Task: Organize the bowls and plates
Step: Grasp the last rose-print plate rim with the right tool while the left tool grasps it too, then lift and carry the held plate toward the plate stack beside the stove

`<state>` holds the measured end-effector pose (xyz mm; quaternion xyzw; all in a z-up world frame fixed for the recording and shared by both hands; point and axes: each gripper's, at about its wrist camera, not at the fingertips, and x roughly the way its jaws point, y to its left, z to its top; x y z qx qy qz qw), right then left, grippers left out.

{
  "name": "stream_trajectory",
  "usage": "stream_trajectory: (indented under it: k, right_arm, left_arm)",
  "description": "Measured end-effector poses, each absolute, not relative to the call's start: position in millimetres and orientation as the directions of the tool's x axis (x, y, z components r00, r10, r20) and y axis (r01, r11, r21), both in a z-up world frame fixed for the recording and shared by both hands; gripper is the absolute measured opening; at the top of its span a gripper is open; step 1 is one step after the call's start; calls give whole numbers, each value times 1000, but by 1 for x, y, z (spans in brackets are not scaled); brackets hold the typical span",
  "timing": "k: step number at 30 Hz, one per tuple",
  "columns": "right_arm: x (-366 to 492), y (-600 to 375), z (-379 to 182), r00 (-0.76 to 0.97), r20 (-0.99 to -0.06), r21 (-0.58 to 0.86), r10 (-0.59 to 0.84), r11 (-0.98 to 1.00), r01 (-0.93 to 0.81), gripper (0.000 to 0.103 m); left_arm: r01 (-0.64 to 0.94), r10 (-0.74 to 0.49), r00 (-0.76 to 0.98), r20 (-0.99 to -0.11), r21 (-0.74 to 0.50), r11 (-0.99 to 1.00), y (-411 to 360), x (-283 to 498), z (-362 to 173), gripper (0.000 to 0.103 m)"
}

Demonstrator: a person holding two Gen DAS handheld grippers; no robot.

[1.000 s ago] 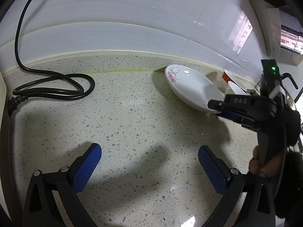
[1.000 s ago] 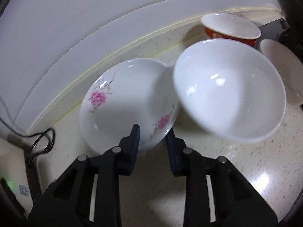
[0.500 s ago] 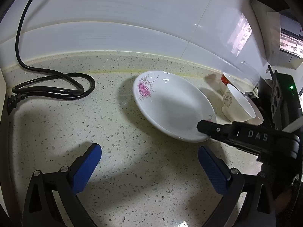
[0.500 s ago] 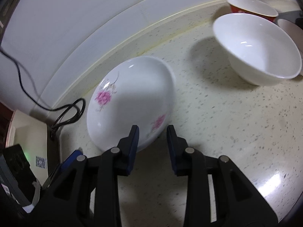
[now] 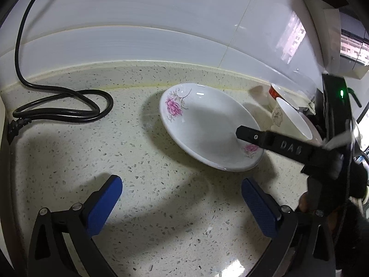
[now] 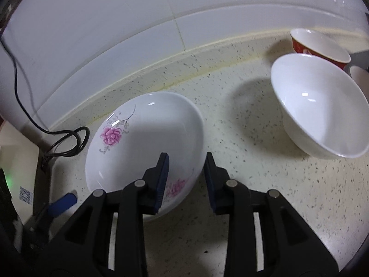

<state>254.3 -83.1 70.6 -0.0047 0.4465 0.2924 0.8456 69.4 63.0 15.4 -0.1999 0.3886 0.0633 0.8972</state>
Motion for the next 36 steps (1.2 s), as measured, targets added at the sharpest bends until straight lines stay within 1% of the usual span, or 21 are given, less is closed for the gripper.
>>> stream_trajectory:
  k: [2,4,5,6,8,11,12,14,16,17,18,19,20,21,22,23,24,25,26,29,36]
  right_arm:
    - [255,-81,72,420,-760,249,495,820,-516,38]
    - [252,-81,71,406,-760,252,507,806,-535,38]
    - [252,-80,70,403,-760,247,510,800,-546,41]
    - [251,-69,69,398,-759,246,515,793,-557,47]
    - [247,-63,70,395,-759,224,518,777,-588,56]
    - [238,-42,66,400,-775,145,490,753,-642,73]
    - [236,-38,66,399,-779,130,484,747,-652,76]
    - [235,-33,64,399,-783,113,477,741,-662,76]
    - [238,-37,65,384,-774,151,503,736,-660,76]
    - [241,-42,65,366,-763,195,532,730,-655,75]
    - [243,-50,67,355,-754,227,552,728,-647,73]
    - [246,-56,69,347,-747,255,567,726,-638,70]
    - [250,-61,68,336,-738,292,585,726,-623,65]
    - [252,-67,70,333,-734,310,592,728,-611,57]
    - [255,-71,70,331,-730,331,598,733,-594,51]
    - [259,-76,69,328,-726,359,605,739,-570,38]
    - [263,-81,67,316,-720,395,618,739,-546,24]
    - [267,-85,63,303,-717,428,628,739,-521,19]
    - [269,-87,61,293,-714,446,636,736,-510,19]
    - [268,-84,62,306,-717,425,626,741,-520,19]
    - [272,-89,61,298,-705,459,643,734,-501,20]
  left_arm:
    - [-287,-43,691,-722,-329,900,69,70,16,103]
    - [-345,-13,676,-737,-333,878,78,75,17,103]
    - [-368,-5,674,-738,-342,864,83,78,17,103]
    - [-393,3,673,-739,-354,849,89,82,17,103]
    - [-436,12,672,-740,-382,815,103,92,18,103]
    - [-464,9,670,-742,-409,786,117,110,18,103]
    - [-465,11,669,-743,-407,786,119,116,18,102]
    - [-466,31,666,-746,-383,798,120,128,18,98]
    - [-455,39,668,-743,-367,812,118,137,17,83]
    - [-450,36,670,-742,-366,815,118,140,16,78]
    - [-441,28,672,-740,-369,818,117,144,16,72]
    - [-431,21,674,-739,-370,823,117,147,15,68]
    - [-426,20,674,-738,-367,827,116,149,15,68]
    - [-418,25,674,-738,-353,837,114,153,15,65]
    - [-415,33,673,-739,-340,844,113,156,14,60]
    - [-413,44,671,-740,-325,851,111,159,14,56]
    - [-411,58,668,-742,-302,860,109,162,13,45]
    - [-406,69,665,-744,-282,870,107,165,12,30]
    - [-404,81,663,-744,-264,876,106,166,11,24]
    - [-405,81,671,-737,-272,873,108,166,10,24]
    - [-405,79,683,-726,-286,868,107,166,9,24]
